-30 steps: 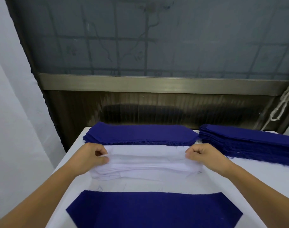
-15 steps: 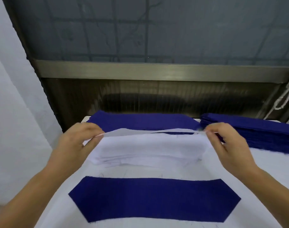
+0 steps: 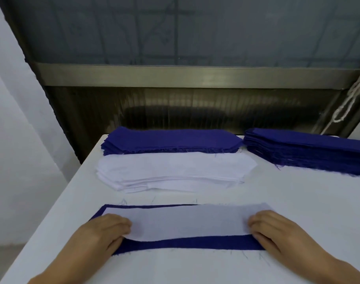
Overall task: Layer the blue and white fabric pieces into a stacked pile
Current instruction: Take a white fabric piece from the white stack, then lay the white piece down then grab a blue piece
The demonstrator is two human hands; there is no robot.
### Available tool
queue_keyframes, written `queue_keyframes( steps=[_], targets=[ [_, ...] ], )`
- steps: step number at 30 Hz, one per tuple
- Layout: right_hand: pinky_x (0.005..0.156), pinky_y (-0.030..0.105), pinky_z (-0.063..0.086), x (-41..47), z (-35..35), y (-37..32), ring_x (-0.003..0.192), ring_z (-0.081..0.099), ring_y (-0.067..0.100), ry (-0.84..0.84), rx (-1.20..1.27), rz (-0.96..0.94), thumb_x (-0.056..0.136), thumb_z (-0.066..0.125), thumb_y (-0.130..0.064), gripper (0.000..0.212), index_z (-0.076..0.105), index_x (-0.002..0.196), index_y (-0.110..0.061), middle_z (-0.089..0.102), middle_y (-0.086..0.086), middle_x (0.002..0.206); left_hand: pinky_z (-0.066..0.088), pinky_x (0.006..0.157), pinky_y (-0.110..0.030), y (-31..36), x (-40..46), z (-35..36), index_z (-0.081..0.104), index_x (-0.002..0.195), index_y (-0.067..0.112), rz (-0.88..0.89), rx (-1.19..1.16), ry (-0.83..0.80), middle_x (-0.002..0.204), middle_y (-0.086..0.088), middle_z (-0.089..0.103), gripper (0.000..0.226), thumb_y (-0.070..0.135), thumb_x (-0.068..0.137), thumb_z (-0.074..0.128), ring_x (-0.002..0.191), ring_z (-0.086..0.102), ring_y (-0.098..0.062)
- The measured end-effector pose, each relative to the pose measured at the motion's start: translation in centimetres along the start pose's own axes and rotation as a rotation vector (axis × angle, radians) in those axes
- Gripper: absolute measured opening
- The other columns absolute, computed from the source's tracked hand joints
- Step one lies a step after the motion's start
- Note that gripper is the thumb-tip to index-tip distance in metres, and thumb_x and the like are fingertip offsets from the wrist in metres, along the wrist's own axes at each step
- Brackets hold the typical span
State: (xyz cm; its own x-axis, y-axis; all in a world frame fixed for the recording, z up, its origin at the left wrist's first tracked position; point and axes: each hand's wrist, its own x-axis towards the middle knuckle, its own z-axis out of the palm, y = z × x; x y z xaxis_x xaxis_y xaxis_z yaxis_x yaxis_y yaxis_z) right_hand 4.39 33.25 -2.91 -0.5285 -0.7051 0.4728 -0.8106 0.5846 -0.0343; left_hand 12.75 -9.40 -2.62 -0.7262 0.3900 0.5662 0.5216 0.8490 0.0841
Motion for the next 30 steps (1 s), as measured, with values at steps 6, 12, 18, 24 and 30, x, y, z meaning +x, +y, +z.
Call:
queue_keyframes(
  steps=[6, 12, 18, 24, 30],
  targets=[
    [0.081, 0.016, 0.045, 0.0, -0.7, 0.0, 0.092, 0.060, 0.010, -0.044, 0.022, -0.050, 0.097, 0.050, -0.027, 0.023, 0.070, 0.087, -0.020, 0.064, -0.011, 0.101, 0.046, 0.077, -0.012, 0.1, -0.2, 0.0, 0.078, 0.080, 0.019, -0.051, 0.010, -0.019, 0.097, 0.012, 0.072, 0.070, 0.044, 0.103, 0.017, 0.093, 0.057, 0.003],
    [0.078, 0.020, 0.051, 0.2, -1.3, -0.3, 0.092, 0.065, 0.014, -0.058, -0.001, -0.146, 0.102, 0.037, -0.023, 0.040, 0.075, 0.092, -0.016, 0.069, -0.005, 0.102, 0.039, 0.083, -0.002, 0.0, -0.6, 0.1, 0.078, 0.087, 0.026, -0.172, -0.038, -0.062, 0.108, 0.018, 0.069, 0.069, 0.053, 0.101, 0.016, 0.097, 0.060, 0.004],
    [0.075, 0.024, 0.054, 0.3, -1.7, -0.6, 0.092, 0.067, 0.014, -0.073, 0.016, -0.184, 0.103, 0.036, -0.020, 0.041, 0.076, 0.098, -0.015, 0.070, -0.004, 0.105, 0.035, 0.085, 0.000, 0.0, -0.8, -0.1, 0.078, 0.083, 0.026, -0.236, -0.057, -0.052, 0.107, 0.020, 0.069, 0.068, 0.058, 0.099, 0.020, 0.098, 0.057, 0.009],
    [0.078, 0.024, 0.053, 0.3, -2.0, -0.5, 0.095, 0.065, 0.012, -0.124, 0.022, -0.186, 0.103, 0.038, -0.020, 0.037, 0.074, 0.104, -0.018, 0.068, -0.006, 0.110, 0.033, 0.083, 0.003, 0.1, -0.8, -0.4, 0.078, 0.077, 0.024, -0.260, -0.082, -0.042, 0.101, 0.018, 0.071, 0.069, 0.061, 0.097, 0.023, 0.092, 0.058, 0.008],
    [0.086, 0.015, 0.047, 1.3, -2.2, -0.3, 0.104, 0.058, -0.003, -0.101, 0.231, 0.069, 0.086, 0.055, -0.006, 0.027, 0.071, 0.102, -0.022, 0.059, -0.024, 0.115, 0.034, 0.086, 0.000, 0.2, 0.0, -0.4, 0.078, 0.080, 0.022, -0.272, -0.036, -0.038, 0.096, 0.015, 0.072, 0.067, 0.069, 0.091, 0.031, 0.092, 0.057, 0.005]
  ],
)
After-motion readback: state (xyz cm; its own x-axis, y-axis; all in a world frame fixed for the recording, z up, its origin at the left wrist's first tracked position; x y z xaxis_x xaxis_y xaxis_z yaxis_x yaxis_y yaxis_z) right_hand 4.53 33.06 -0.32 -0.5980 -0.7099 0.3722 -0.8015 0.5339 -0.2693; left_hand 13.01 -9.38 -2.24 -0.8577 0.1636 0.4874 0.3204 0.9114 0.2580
